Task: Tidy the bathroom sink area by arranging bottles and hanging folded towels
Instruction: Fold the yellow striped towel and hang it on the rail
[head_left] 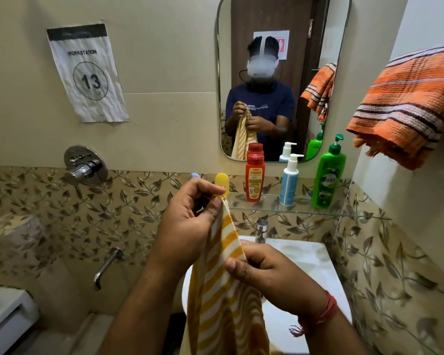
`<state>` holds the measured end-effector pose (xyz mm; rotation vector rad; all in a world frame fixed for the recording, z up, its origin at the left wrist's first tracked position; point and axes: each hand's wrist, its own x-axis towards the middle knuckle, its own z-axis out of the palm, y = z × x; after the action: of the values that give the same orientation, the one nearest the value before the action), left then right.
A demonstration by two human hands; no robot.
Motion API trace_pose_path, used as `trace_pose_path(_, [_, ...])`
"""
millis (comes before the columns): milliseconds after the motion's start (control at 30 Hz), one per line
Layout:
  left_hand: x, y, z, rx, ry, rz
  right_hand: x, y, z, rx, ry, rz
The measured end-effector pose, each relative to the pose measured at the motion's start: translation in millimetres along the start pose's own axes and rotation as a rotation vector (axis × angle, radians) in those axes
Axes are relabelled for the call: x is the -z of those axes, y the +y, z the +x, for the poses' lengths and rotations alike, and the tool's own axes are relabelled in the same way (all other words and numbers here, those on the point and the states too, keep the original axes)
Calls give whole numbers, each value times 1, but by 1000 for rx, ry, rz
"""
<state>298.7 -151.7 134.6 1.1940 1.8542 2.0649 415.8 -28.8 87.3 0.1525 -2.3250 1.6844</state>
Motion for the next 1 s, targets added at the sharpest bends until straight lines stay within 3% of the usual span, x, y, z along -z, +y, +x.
trace_pose_path(67, [2,-3,1,7,14,-16,-2,4,0,32,24,-39])
trace_pose_path(233, [7,-8,4,13,110,-20,-5,8,6,208,430,-767])
trace_pose_path(333, [7,-8,5,3,125,-16,-3,9,8,238,563,-857])
trace_pose_path(400, [7,-9,5,-1,136,-23,-3,9,8,217,528,-672])
trace_pose_path(467, [7,-11,7,-3,156,-32,-2,8,7,138,364,-356])
trace_pose_path(533, [7,-13,7,-11,177,-41,-1,9,6,84,163,-262])
trace_pose_path(600, [7,-12,8,-19,195,-45,-4,12,6,35,2,-342])
trace_pose_path(733, [7,-11,14,-21,255,-54,-4,25,10,-85,-106,-670])
trace_pose_path(1000, [10,-7,12,-56,382,-77,18,58,10,-243,-47,-896])
